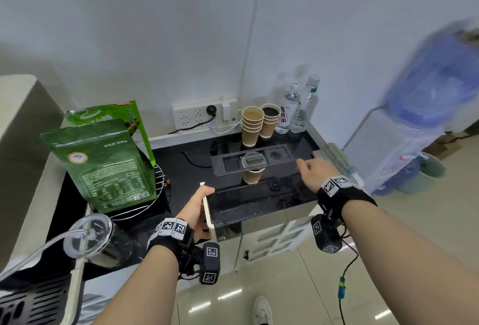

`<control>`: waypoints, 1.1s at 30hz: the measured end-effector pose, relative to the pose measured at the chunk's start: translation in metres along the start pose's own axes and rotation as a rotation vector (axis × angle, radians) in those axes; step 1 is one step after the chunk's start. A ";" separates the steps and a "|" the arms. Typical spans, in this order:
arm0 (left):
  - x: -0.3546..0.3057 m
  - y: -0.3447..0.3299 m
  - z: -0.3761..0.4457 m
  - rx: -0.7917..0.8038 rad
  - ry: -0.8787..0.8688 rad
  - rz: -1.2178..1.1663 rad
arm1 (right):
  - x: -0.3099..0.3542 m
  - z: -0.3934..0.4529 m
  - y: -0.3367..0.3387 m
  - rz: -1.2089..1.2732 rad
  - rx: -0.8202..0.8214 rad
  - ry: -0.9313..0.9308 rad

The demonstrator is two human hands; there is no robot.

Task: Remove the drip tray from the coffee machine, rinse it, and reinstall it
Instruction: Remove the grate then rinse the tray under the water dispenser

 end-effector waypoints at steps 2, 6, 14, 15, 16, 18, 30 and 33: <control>-0.019 -0.008 0.019 -0.013 0.015 -0.040 | -0.020 0.028 -0.002 0.139 0.009 -0.029; -0.042 -0.034 0.060 -0.029 0.042 -0.139 | -0.064 0.082 -0.014 0.520 0.111 -0.184; -0.066 -0.084 0.106 -0.122 0.108 -0.315 | -0.110 0.175 -0.026 0.818 0.282 -0.299; -0.069 -0.078 0.107 -0.140 0.111 -0.345 | -0.100 0.188 -0.028 0.825 0.311 -0.294; -0.072 -0.071 0.110 -0.158 0.109 -0.377 | -0.091 0.204 -0.031 0.828 0.341 -0.285; -0.078 -0.061 0.119 -0.202 0.102 -0.429 | -0.079 0.231 -0.039 0.799 0.380 -0.253; -0.076 -0.027 0.189 -0.141 0.114 -0.843 | -0.030 0.354 -0.114 0.614 0.603 -0.172; -0.067 -0.031 0.203 -0.154 0.181 -0.903 | -0.041 0.362 -0.131 0.596 0.670 -0.214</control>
Point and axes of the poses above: each hand's wrist, its own z-axis towards the middle knuckle, its own y-axis out of the back of the hand, x = y × z, the point moved 1 cm from there along z, towards the middle knuckle, and after that the axes turned 14 degrees about y, right-handed, at the moved point
